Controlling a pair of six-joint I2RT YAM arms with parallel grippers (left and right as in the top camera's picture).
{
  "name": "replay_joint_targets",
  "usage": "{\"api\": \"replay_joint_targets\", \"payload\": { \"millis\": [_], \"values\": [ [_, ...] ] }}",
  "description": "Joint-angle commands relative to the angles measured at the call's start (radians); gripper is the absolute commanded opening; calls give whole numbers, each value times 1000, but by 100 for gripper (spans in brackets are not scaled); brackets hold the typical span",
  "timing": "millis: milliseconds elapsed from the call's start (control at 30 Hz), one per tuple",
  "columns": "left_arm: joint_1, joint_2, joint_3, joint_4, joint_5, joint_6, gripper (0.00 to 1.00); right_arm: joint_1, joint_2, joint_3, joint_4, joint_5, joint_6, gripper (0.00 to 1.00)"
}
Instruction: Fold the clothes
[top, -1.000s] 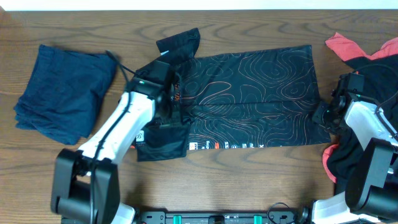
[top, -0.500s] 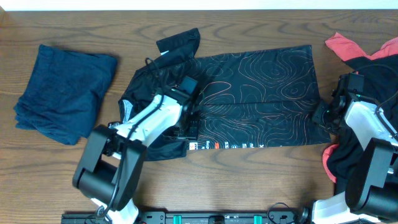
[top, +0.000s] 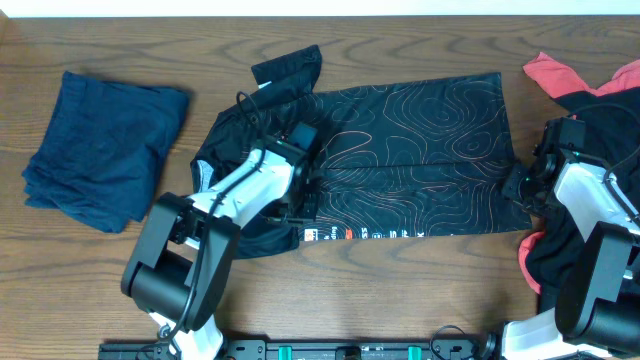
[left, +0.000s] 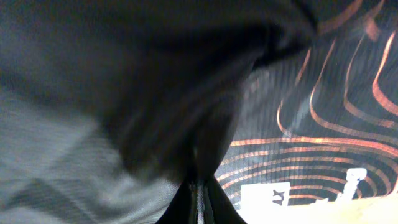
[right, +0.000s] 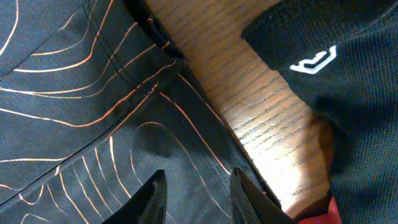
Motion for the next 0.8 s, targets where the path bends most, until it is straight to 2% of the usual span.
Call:
{"api": "replay_joint_targets", "payload": {
  "millis": [0, 333, 467, 500, 567, 600, 767],
  "values": [
    [56, -62, 92, 19, -45, 9, 6, 10, 5, 8, -1, 11, -8, 32],
    [83, -72, 109, 222, 9, -12, 6, 10, 5, 8, -1, 11, -8, 31],
    [83, -72, 109, 235, 10, -28, 7, 10, 5, 8, -1, 11, -8, 32],
    [83, -72, 109, 227, 10, -28, 13, 10, 5, 8, 0, 11, -8, 32],
    [83, -72, 109, 201, 11, -27, 43, 10, 5, 8, 0, 11, -8, 32],
    [83, -73, 109, 188, 11, -24, 50, 10, 5, 8, 0, 11, -8, 32],
    [113, -97, 109, 125, -50, 14, 55, 10, 5, 8, 1, 11, -8, 32]
  ]
}}
